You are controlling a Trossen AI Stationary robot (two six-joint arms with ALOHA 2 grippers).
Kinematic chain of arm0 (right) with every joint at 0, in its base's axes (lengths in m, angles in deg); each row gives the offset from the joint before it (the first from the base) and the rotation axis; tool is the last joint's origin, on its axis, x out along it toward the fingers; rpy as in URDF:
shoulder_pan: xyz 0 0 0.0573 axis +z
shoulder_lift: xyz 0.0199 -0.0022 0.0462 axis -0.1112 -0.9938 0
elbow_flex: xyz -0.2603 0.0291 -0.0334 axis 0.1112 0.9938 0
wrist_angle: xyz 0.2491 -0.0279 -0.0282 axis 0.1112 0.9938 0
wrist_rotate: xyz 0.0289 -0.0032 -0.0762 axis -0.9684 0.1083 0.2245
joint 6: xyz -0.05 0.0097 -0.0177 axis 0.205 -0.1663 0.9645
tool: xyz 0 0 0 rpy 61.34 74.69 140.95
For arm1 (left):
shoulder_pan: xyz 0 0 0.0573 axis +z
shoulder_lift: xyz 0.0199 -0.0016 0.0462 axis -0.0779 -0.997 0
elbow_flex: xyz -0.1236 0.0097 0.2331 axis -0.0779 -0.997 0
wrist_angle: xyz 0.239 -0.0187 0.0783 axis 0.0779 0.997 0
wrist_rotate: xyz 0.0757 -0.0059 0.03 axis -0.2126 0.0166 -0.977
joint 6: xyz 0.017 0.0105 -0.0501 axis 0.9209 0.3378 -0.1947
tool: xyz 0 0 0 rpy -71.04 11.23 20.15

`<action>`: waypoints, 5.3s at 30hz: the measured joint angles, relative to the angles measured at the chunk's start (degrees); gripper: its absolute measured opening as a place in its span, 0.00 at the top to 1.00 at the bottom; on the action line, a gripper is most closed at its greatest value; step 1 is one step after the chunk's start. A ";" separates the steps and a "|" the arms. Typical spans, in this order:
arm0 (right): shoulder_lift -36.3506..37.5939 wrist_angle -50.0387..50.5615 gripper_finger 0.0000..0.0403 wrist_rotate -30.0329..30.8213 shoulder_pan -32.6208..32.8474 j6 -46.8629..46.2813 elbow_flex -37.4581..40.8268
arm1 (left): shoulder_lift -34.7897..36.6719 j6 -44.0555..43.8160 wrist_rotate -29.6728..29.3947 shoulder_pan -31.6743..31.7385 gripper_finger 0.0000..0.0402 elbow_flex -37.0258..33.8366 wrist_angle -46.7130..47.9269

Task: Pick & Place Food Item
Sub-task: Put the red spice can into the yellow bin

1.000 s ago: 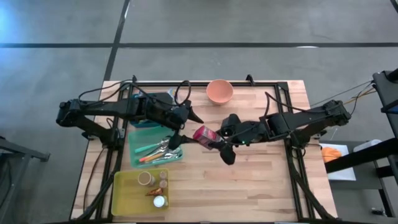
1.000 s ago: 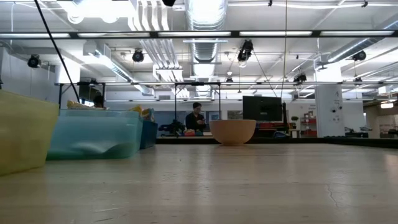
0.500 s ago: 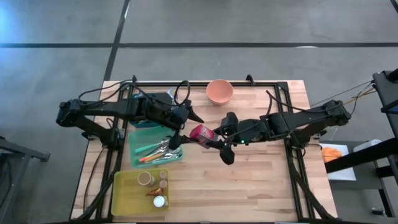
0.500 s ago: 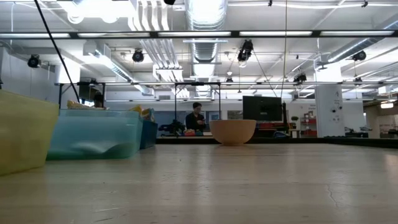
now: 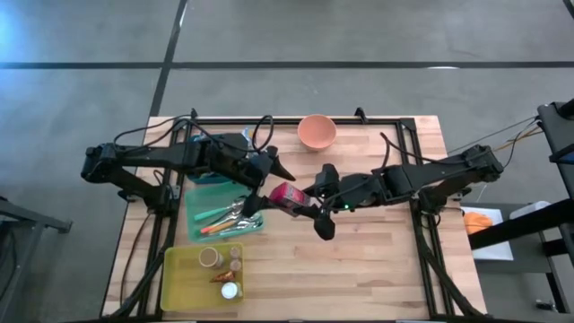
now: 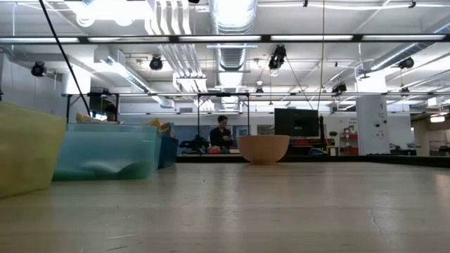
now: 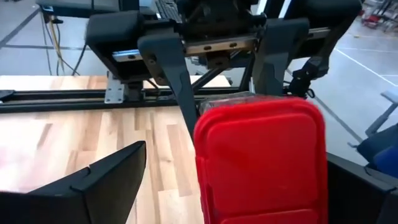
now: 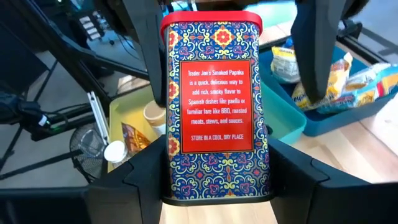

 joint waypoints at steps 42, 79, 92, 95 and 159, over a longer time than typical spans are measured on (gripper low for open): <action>-0.26 0.81 0.08 0.15 0.13 1.12 0.00 | 0.44 -11.65 -4.00 0.02 0.50 11.26 25.57; 0.09 15.42 0.08 -3.32 0.50 -0.13 0.00 | 0.48 -97.31 -23.99 -37.52 0.50 12.90 67.18; 0.09 18.67 0.08 -3.32 0.90 1.74 0.00 | 0.59 -120.16 -18.99 -45.25 0.50 -0.12 59.73; 0.07 18.98 0.08 -3.32 0.92 2.07 0.00 | 0.55 -121.49 -16.71 -45.63 0.50 -1.90 59.67; 0.11 21.19 0.08 -9.31 1.25 -2.80 -2.71 | -12.80 -135.70 -27.31 -53.51 0.50 -17.79 45.68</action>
